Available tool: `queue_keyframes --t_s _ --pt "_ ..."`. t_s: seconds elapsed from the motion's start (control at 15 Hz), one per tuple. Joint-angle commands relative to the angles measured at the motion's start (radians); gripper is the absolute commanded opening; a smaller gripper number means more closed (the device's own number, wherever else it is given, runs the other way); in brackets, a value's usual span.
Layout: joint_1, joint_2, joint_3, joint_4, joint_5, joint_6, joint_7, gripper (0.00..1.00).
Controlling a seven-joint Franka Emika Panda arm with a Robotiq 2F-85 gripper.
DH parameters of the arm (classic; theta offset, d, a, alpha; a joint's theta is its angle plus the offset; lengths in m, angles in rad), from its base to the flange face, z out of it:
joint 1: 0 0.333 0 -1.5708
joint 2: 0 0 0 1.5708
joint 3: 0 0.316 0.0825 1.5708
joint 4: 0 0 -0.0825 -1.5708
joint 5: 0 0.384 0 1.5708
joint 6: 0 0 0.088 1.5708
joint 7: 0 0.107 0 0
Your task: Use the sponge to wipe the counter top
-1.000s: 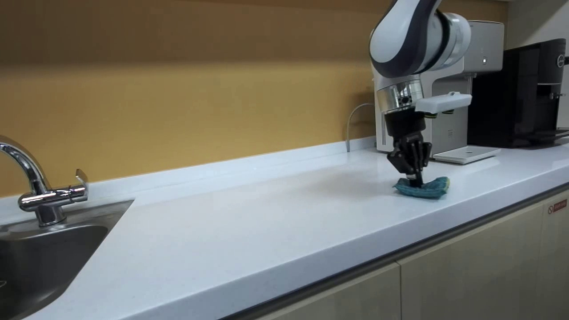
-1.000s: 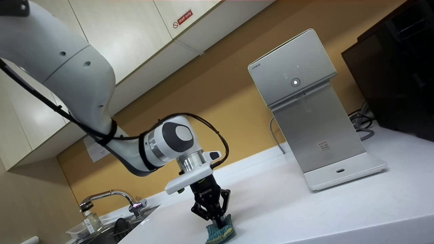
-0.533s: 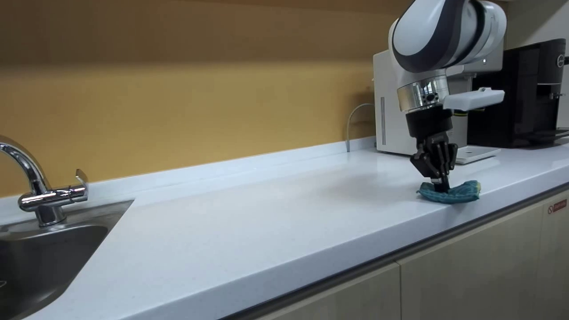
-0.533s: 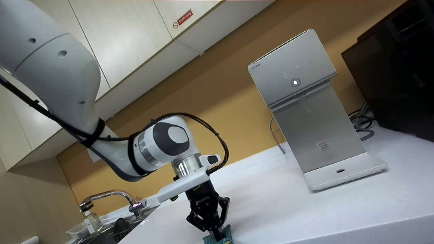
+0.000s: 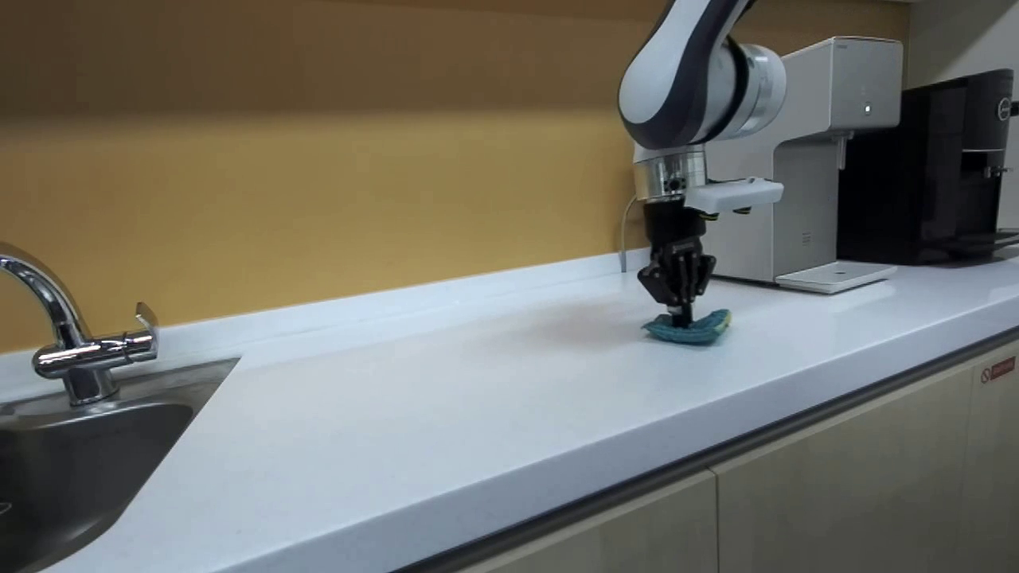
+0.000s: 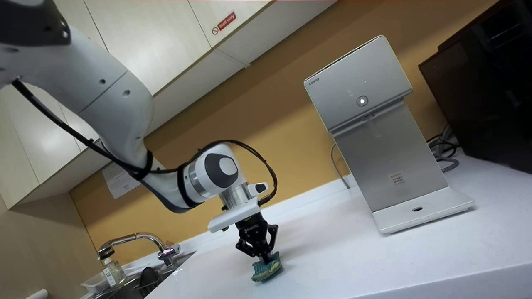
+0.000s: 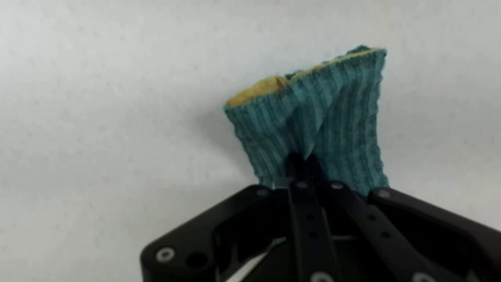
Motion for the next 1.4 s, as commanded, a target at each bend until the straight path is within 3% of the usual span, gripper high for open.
queue_keyframes --t_s 0.0,0.27,0.47,0.93,1.33 --pt "0.003 0.182 -0.002 0.219 0.034 0.038 0.061 0.01" --pt "-0.01 0.234 -0.035 0.292 0.037 0.088 0.097 0.01" --pt "-0.027 0.207 -0.081 0.239 0.022 0.15 0.131 0.01" --pt "-0.041 0.033 -0.151 -0.031 -0.047 0.155 0.116 0.01" --pt "-0.038 -0.18 -0.185 -0.298 -0.304 0.054 0.172 0.01"
